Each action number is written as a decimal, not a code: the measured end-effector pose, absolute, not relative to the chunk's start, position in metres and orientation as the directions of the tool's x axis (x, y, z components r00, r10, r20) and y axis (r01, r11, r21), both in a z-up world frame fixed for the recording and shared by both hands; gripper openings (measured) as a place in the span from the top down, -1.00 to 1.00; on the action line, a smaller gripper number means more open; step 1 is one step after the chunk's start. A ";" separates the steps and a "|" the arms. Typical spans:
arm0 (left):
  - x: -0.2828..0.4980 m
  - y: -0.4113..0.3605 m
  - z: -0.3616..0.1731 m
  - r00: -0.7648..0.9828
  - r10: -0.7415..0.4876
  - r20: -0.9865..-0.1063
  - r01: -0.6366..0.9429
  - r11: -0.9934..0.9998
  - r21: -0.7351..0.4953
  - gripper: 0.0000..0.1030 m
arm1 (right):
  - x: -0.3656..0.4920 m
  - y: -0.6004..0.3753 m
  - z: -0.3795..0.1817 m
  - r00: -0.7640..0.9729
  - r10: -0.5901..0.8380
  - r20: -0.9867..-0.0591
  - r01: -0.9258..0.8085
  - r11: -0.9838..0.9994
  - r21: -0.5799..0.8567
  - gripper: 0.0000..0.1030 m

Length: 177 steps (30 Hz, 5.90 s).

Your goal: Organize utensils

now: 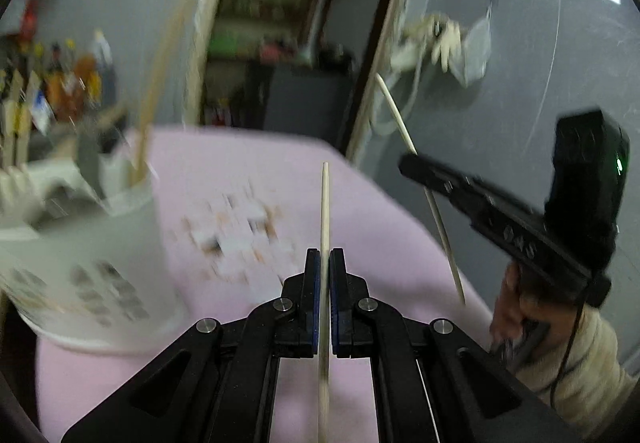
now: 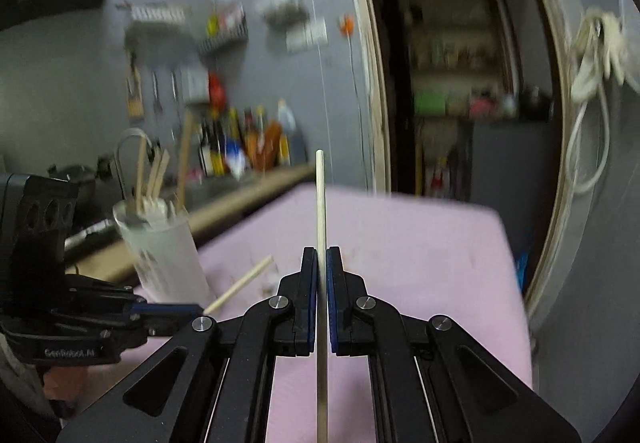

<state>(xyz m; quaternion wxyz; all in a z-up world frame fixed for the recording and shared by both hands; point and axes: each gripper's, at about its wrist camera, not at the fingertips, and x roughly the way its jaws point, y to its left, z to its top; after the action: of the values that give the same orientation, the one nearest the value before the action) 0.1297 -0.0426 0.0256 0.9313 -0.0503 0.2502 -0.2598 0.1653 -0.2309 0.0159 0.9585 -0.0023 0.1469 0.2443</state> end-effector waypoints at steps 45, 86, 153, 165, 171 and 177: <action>0.169 0.185 0.069 0.993 0.110 0.050 -0.066 0.842 -0.536 0.95 | 0.204 -0.089 0.061 0.757 0.582 0.297 -0.637 0.757 0.142 0.95; 0.175 0.140 0.038 0.993 0.118 -0.003 -0.112 0.929 -0.354 0.92 | 0.214 -0.072 0.034 0.795 0.573 0.199 -0.600 0.790 0.127 0.62; 0.051 0.072 0.028 0.971 -0.111 -0.209 0.092 0.991 -0.098 -0.84 | 0.061 -0.184 0.025 0.972 0.233 -0.022 -0.233 0.972 -0.012 -1.00; 0.029 0.069 0.006 0.961 -0.112 -0.253 0.094 0.992 -0.079 -0.84 | 0.030 -0.193 0.011 0.983 0.157 -0.098 -0.161 0.986 -0.037 -1.00; 0.019 0.065 -0.004 0.954 -0.129 -0.270 0.111 0.991 -0.081 -0.84 | 0.018 -0.195 0.002 0.982 0.137 -0.128 -0.141 0.990 -0.028 -1.00; 0.010 0.063 -0.016 0.951 -0.127 -0.281 0.110 0.991 -0.073 -0.84 | 0.008 -0.197 -0.007 0.985 0.097 -0.140 -0.104 0.994 -0.037 -1.00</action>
<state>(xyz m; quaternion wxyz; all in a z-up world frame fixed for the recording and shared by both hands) 0.0100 0.0634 -0.0163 0.9873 -0.0284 0.1442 -0.0600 0.0081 -0.1967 -0.0068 0.9961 -0.0219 0.0691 0.0505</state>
